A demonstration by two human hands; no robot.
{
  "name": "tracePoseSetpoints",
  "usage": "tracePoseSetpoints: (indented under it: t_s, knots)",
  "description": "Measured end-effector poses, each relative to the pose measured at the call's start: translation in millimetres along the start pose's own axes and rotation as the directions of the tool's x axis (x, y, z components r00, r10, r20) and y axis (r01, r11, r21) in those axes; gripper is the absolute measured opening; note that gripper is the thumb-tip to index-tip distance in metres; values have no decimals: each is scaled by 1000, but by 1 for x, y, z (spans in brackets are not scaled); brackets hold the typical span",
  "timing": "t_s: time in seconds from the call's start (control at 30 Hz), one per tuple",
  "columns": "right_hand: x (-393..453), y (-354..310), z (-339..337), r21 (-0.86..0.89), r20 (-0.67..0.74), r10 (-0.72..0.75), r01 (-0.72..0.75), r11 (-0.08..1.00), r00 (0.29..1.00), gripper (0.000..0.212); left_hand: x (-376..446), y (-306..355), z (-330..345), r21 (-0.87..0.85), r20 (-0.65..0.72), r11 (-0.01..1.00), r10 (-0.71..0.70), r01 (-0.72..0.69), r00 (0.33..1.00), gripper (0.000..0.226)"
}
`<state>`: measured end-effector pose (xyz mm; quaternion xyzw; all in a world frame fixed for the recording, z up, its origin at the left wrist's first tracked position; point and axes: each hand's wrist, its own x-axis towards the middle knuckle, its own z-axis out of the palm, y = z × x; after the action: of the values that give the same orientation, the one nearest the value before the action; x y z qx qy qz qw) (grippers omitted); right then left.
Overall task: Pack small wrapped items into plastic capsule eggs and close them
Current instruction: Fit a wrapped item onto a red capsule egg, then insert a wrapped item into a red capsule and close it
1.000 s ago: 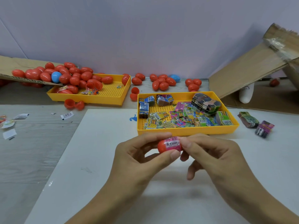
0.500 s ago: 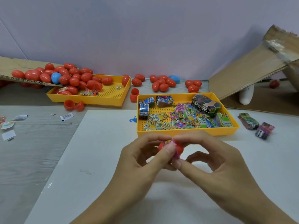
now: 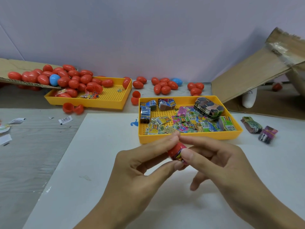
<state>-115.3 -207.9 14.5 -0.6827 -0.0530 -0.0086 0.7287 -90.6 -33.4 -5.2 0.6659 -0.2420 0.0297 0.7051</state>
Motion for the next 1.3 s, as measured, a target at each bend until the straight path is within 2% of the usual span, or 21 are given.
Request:
tracePoseSetpoints:
  t_s: [0.1,0.17,0.23,0.3,0.37,0.47,0.53,0.67,0.73,0.77,0.8,0.87,0.9,0.93,0.97,1.0,1.03,1.13,1.17,1.23,1.3]
  knots:
    - [-1,3,-1,-81,-64,-97,92,992,993,35,2,2,-3,-45,51,999,-20,23,999,48]
    - [-2,6,-2,-277,-99,-247,212,937,964,35,3,4,-2,-134,51,986,-98,104,994,46]
    - [-2,8,-2,-423,-45,-395,341,840,917,32,2,4,0,-214,46,956,-195,200,980,41]
    - [-3,11,-3,-470,46,-472,436,768,881,32,1,2,3,-184,25,956,-226,227,974,34]
    - [-2,10,-3,-453,73,-439,422,785,895,35,0,0,5,-161,2,960,-233,230,973,33]
    - [1,2,-4,-233,-29,-194,182,955,980,40,2,-2,3,-212,-58,950,-245,228,968,37]
    - [3,-1,-5,-134,-41,-64,58,989,997,31,3,-4,2,-167,-71,965,-218,204,973,38]
    - [-1,-5,-1,-125,-16,-40,38,991,999,21,3,-8,4,-115,-77,983,-152,143,985,40]
    - [-1,-9,0,-192,-48,-106,94,977,993,23,4,-9,6,-162,-74,975,-168,154,983,57]
    - [1,-14,-3,-332,-92,-228,187,925,969,22,4,-11,8,-208,-94,962,-200,178,975,67]
    - [4,-21,-10,-525,-111,-413,300,797,904,21,6,-12,10,-259,-126,945,-238,200,963,69]
    - [13,-44,-28,-847,39,-760,424,319,649,23,9,-14,10,-337,-183,915,-294,221,938,40]
    - [18,-56,-40,-909,143,-846,407,94,513,23,10,-15,9,-352,-192,904,-322,241,927,28]
    - [25,-70,-54,-933,206,-891,355,-55,404,23,11,-17,8,-350,-192,899,-345,264,919,26]
    - [33,-86,-71,-951,226,-919,279,-136,322,24,12,-19,6,-349,-183,893,-361,283,914,24]
    - [41,-102,-88,-968,210,-937,192,-159,279,23,12,-19,4,-348,-170,887,-379,304,910,20]
    - [49,-118,-104,-986,158,-948,95,-137,277,22,13,-18,4,-347,-154,880,-394,324,906,20]
    - [63,-144,-134,-980,-141,-866,-191,54,479,31,12,-19,6,-349,-107,860,-432,373,895,21]
    - [61,-144,-138,-972,-184,-844,-224,78,504,33,12,-20,7,-358,-97,851,-444,386,891,20]
    - [53,-135,-129,-980,-183,-846,-162,115,502,24,13,-21,9,-375,-92,843,-449,386,889,19]
    - [43,-114,-98,-981,-148,-813,20,192,562,9,14,-23,9,-359,-112,851,-448,384,887,18]
